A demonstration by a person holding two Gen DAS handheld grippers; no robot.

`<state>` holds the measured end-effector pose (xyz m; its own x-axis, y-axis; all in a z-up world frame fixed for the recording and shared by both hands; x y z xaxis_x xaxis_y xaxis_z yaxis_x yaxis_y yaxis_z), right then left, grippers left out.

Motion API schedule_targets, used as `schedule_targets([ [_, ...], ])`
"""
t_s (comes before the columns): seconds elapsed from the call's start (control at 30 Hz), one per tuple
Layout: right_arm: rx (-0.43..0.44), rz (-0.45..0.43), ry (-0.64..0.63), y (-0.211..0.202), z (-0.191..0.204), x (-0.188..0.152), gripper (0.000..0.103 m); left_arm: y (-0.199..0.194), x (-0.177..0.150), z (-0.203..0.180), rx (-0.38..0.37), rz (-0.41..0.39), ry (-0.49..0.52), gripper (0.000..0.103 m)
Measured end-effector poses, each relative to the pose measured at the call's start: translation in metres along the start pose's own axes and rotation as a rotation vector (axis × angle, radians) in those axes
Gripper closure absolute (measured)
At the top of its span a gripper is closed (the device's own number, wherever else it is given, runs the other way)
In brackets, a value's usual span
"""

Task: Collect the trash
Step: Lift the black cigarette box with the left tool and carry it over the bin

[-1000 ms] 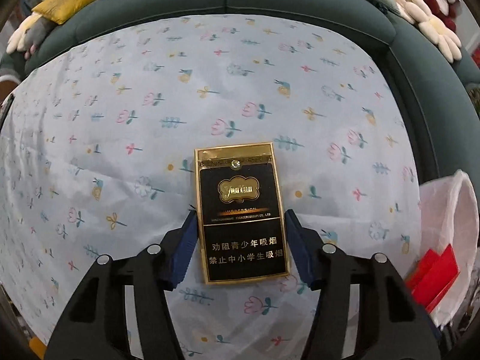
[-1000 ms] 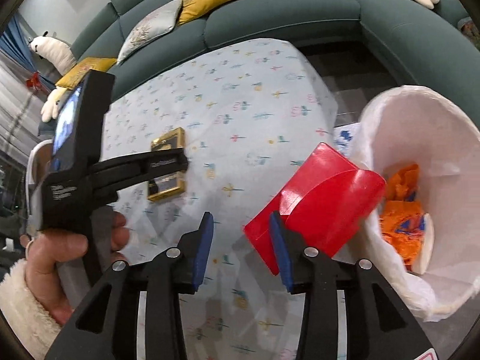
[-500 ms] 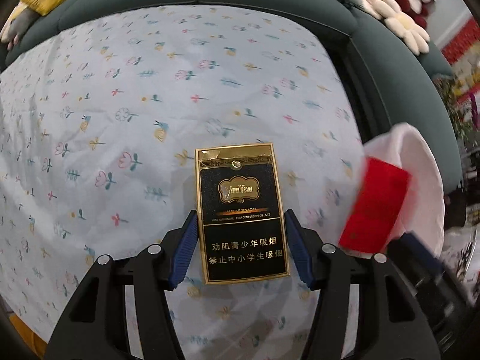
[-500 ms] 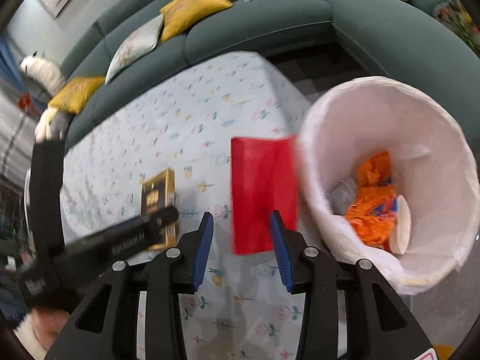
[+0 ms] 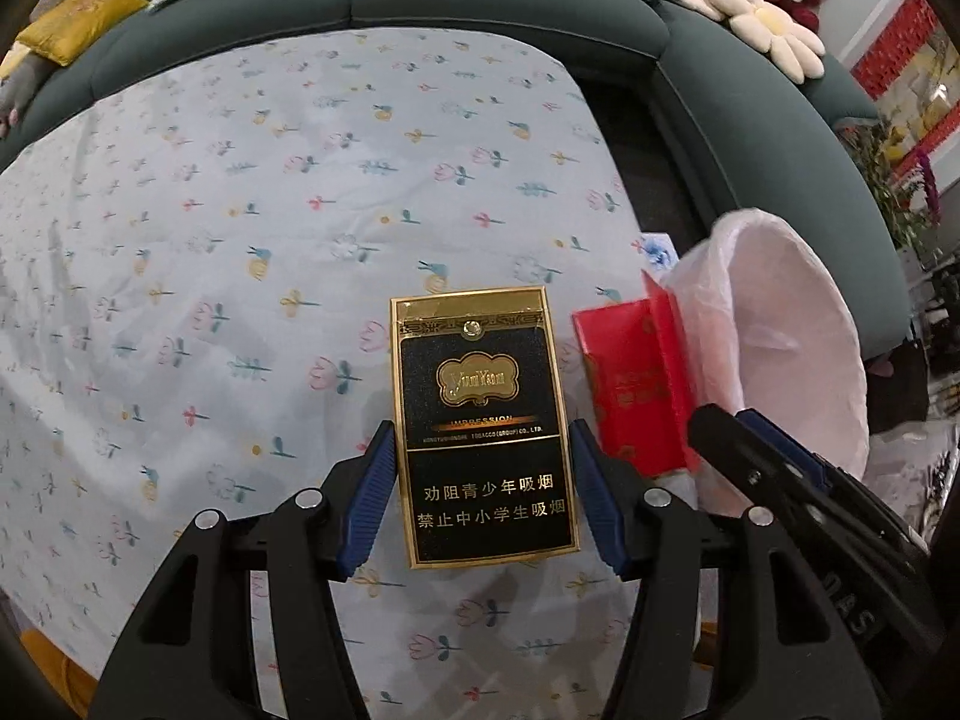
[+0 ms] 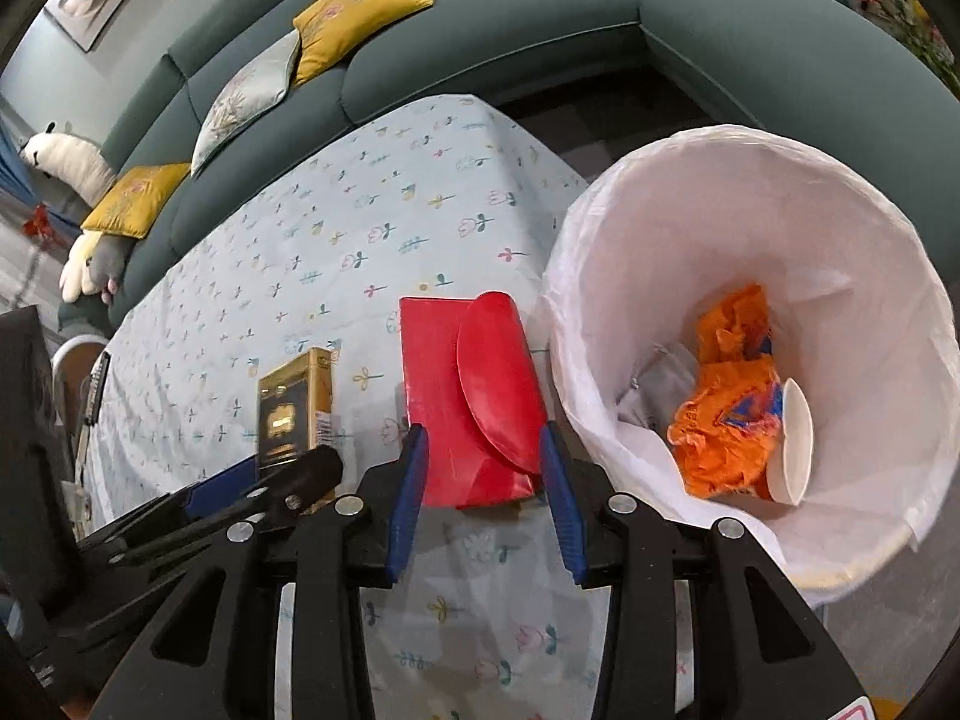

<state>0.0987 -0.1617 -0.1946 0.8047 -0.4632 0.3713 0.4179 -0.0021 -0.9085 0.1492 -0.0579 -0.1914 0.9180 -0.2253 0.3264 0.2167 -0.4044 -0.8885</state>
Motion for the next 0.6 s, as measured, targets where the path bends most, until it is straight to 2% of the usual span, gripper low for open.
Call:
schedule_targets([
  [0.27, -0.021, 0.045, -0.017, 0.024, 0.008, -0.004, 0.064, -0.003, 0.000, 0.017, 0.014, 0.005, -0.022, 0.048],
  [0.37, -0.055, 0.049, -0.020, 0.030, 0.007, -0.005, 0.058, -0.004, 0.001, 0.018, 0.012, 0.004, -0.028, 0.048],
  [0.47, -0.063, 0.071, -0.015, 0.040, 0.004, -0.008, 0.057, -0.004, -0.001, 0.017, 0.013, 0.007, -0.024, 0.048],
  [0.5, -0.058, 0.076, -0.012, 0.042, 0.004, -0.008, 0.065, -0.005, -0.001, 0.016, 0.011, 0.009, -0.023, 0.048],
  [0.53, -0.048, 0.079, -0.007, 0.042, 0.003, -0.009, 0.079, -0.005, -0.001, 0.016, 0.011, 0.010, -0.022, 0.048],
  [0.57, -0.042, 0.084, -0.004, 0.042, 0.003, -0.009, 0.084, -0.005, -0.001, 0.015, 0.010, 0.010, -0.020, 0.048],
  [0.6, -0.032, 0.081, 0.002, 0.040, 0.003, -0.008, 0.094, -0.006, -0.001, 0.014, 0.009, 0.009, -0.018, 0.048],
])
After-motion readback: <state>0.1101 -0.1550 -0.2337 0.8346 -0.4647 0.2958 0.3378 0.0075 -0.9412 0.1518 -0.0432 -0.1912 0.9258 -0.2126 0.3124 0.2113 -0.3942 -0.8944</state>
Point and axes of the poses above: each gripper's, at about its wrist camera, not at the fingertips, and y roughly the way its jaws point, z to its left, x to its top, the point moved 9 cm from there along y, roughly the way its jaws point, and after that the axes turned 10 degrees about -x, right-handed, at the moved point
